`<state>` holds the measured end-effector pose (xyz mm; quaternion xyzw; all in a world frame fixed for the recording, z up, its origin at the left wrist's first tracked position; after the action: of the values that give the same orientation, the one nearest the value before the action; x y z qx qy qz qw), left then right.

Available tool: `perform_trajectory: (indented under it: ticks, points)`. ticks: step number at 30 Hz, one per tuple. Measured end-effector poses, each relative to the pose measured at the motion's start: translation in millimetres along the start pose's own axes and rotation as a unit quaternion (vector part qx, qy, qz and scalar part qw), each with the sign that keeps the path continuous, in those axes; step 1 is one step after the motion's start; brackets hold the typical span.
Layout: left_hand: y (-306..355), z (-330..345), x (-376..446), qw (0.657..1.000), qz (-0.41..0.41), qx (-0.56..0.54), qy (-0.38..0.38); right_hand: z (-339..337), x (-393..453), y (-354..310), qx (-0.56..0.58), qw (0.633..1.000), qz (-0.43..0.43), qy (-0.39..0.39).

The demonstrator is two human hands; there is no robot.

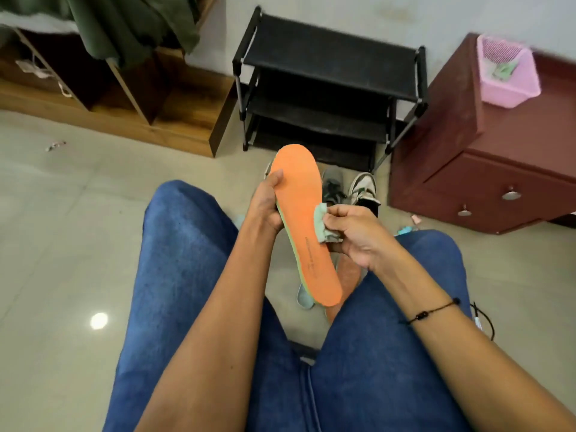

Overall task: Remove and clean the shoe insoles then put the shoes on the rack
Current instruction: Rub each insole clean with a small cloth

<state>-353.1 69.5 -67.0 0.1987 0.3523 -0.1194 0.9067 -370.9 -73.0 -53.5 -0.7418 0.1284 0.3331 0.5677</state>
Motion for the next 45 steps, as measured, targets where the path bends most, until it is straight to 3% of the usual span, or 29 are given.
perform_trajectory:
  ticks: [8, 12, 22, 27, 34, 45]
  points:
    - [-42.3, -81.9, 62.7, 0.963, -0.066, 0.107, 0.238, 22.5, 64.1, 62.3, -0.078, 0.989, 0.12, 0.046]
    - [-54.5, -105.7, 92.2, 0.938, -0.09, 0.178, 0.283, 32.8, 107.4, 84.8, -0.123, 0.978, 0.161, 0.046]
    - [-74.3, -156.0, 171.1, 0.896, -0.1, 0.225, 0.37, 54.6, 220.2, 162.4, -0.166, 0.952, 0.256, 0.038]
    - [-79.8, -167.2, 200.9, 0.891, -0.136, 0.244, 0.359, 57.2, 248.1, 188.6, -0.155, 0.953, 0.251, 0.074]
    - [-74.2, -189.6, 239.9, 0.904, -0.135, 0.295, 0.28, 62.3, 287.8, 215.0, -0.107, 0.964, 0.236, 0.063]
    - [-92.7, -226.8, 271.9, 0.863, -0.219, 0.381, 0.25, 72.5, 325.1, 256.4, -0.089, 0.952, 0.29, 0.036]
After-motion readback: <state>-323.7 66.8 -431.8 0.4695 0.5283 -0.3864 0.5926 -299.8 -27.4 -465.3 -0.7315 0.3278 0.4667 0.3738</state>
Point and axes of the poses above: each hand's wrist, its own x-axis towards the middle knuckle, its own z-axis out of the palm, y = z × x, the point moved 1 cm from there along x, towards the middle knuckle, and after that the axes turned 12 degrees about -x, right-handed, at the moved point
